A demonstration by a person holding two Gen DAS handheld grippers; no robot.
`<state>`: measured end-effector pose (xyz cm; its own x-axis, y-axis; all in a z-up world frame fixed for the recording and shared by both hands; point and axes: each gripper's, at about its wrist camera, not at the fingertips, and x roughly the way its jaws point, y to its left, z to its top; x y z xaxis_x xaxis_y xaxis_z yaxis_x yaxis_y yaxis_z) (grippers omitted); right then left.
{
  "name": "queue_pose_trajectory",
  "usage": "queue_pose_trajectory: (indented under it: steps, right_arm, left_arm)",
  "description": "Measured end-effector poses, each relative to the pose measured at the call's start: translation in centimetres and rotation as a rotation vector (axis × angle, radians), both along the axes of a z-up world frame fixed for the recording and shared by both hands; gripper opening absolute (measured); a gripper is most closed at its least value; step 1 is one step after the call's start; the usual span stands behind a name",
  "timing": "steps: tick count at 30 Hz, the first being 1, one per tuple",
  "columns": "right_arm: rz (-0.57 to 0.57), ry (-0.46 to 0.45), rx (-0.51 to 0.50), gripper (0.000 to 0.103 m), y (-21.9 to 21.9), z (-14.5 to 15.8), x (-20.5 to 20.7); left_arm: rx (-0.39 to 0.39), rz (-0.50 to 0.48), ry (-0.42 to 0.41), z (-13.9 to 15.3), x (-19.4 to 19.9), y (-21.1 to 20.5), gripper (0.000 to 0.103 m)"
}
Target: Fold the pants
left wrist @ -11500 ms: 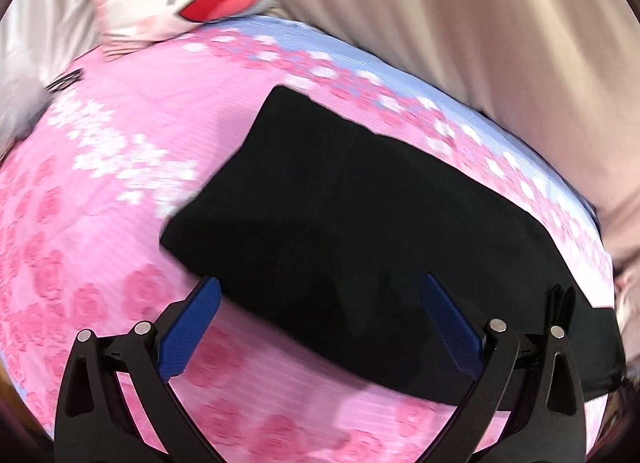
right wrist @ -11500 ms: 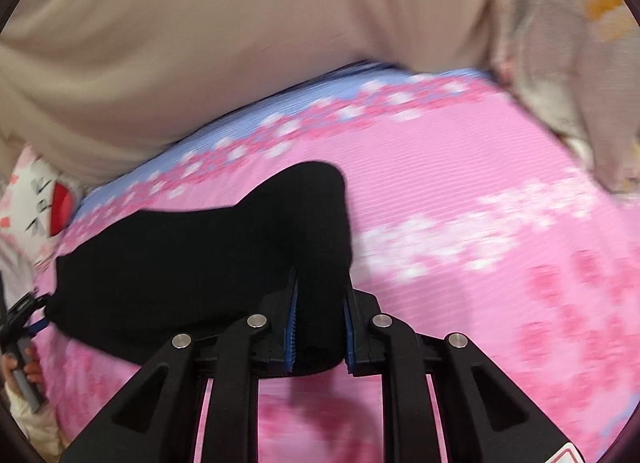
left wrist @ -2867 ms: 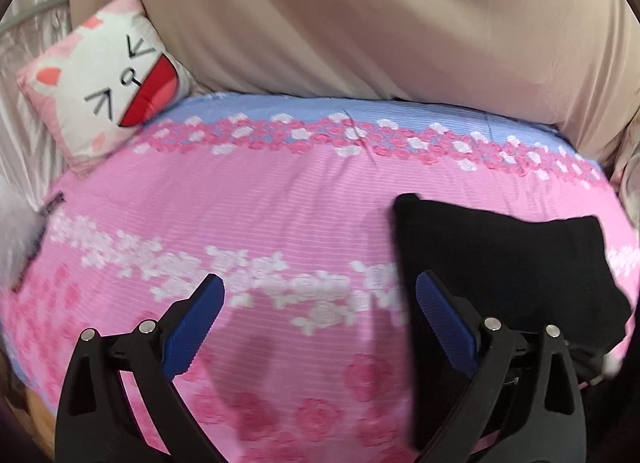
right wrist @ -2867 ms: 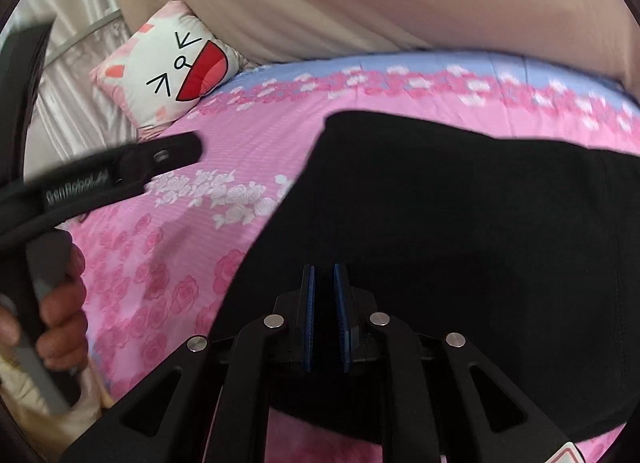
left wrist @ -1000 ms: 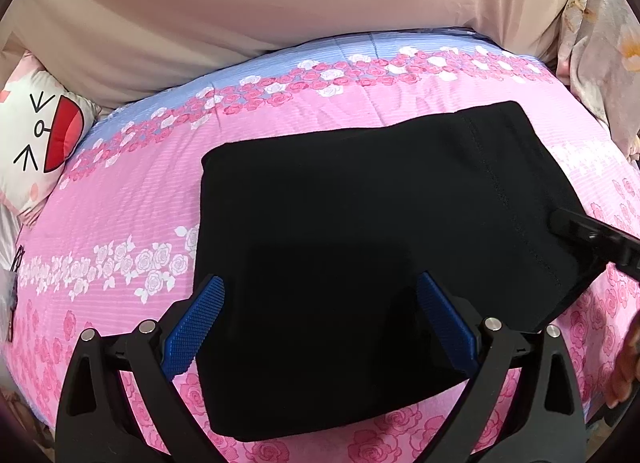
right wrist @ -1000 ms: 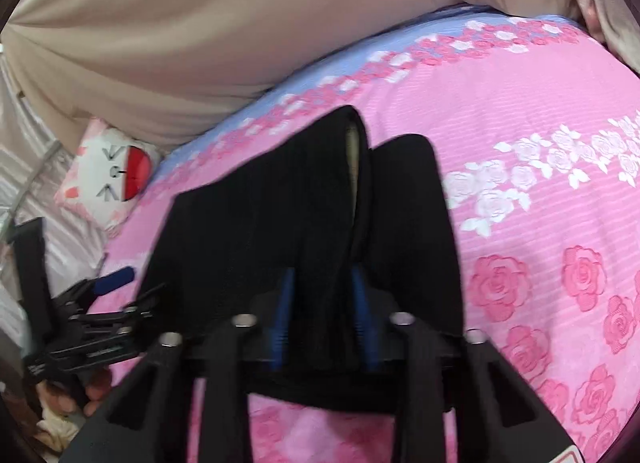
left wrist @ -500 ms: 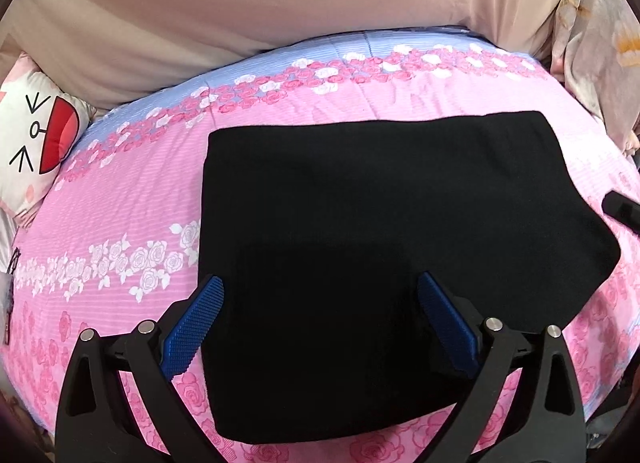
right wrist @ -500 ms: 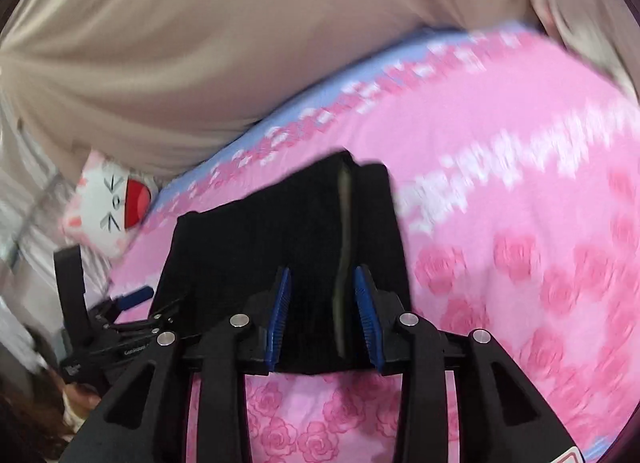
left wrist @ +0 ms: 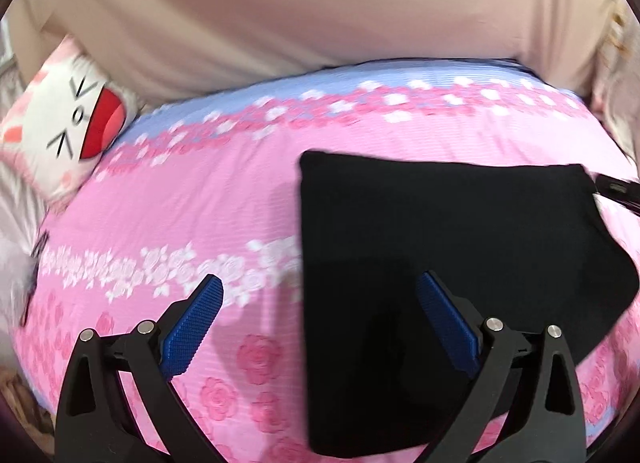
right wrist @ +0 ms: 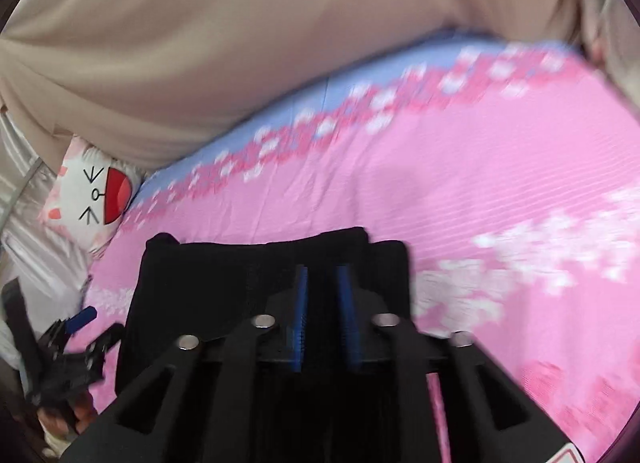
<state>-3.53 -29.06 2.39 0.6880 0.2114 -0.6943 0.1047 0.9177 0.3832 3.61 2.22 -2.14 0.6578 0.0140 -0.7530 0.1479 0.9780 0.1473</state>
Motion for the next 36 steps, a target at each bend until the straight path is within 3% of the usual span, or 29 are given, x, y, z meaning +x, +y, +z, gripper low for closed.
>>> queue_pose_trajectory:
  steps: [1, 4, 8, 13, 18, 20, 21, 22, 25, 27, 28, 29, 32, 34, 36]
  right_arm:
    - [-0.013, 0.0, 0.006, 0.046, -0.2, 0.2, -1.2]
    - [-0.075, 0.03, 0.007, 0.057, -0.5, 0.0, -4.1]
    - [-0.047, 0.022, 0.002, 0.057, 1.7, -0.2, -5.6]
    - [0.015, 0.11, -0.131, 0.057, 4.8, -1.6, -4.9]
    - [0.004, 0.126, -0.046, 0.056, 3.7, -3.1, -5.9]
    - [0.014, 0.115, -0.046, 0.047, 4.1, -3.2, -5.9]
    - [0.017, 0.116, -0.052, 0.032, 4.3, -3.2, -5.7]
    - [0.017, 0.111, -0.061, 0.026, 4.5, -2.9, -5.7]
    - [0.022, 0.059, -0.079, 0.018, 4.6, -0.5, -6.8]
    - [0.023, 0.079, -0.102, 0.018, 4.0, -1.2, -6.4]
    - [0.023, 0.108, -0.119, 0.02, 3.9, -2.3, -5.9]
    - [0.03, 0.122, -0.118, 0.029, 3.8, -3.6, -5.5]
    - [-0.011, 0.091, -0.078, 0.038, 3.6, -2.7, -6.2]
    - [-0.062, 0.038, -0.116, 0.072, 3.4, -1.4, -7.0]
    - [-0.085, 0.009, -0.143, 0.079, 3.2, -0.7, -7.5]
  left_arm:
    - [-0.013, 0.009, 0.009, -0.2, 0.2, 0.5, 0.096]
    - [-0.036, 0.018, 0.038, -0.9, 0.7, 1.1, 0.096]
    - [-0.036, 0.003, 0.058, -1.7, 1.0, 0.6, 0.096]
    - [-0.04, -0.017, 0.064, -1.9, 0.5, 0.1, 0.096]
    - [-0.06, -0.025, 0.069, -2.0, -0.1, 0.6, 0.096]
    - [-0.065, -0.023, 0.079, -2.4, 0.0, 0.6, 0.096]
    - [-0.066, -0.021, 0.085, -2.5, 0.0, 0.6, 0.096]
    - [-0.068, -0.018, 0.089, -2.5, 0.0, 0.5, 0.096]
    - [-0.079, -0.038, 0.087, -1.8, -0.5, 0.4, 0.096]
    - [-0.087, -0.045, 0.071, -1.6, -1.0, 0.4, 0.098]
    - [-0.09, -0.057, 0.069, -1.9, -1.2, 0.2, 0.098]
    - [-0.085, -0.065, 0.077, -2.4, -1.2, -0.1, 0.098]
    - [-0.093, -0.045, 0.087, -3.5, -1.4, 0.0, 0.098]
    - [-0.113, -0.055, 0.103, -2.8, -1.7, 0.5, 0.098]
    - [-0.138, -0.051, 0.109, -2.5, -1.9, 1.1, 0.098]
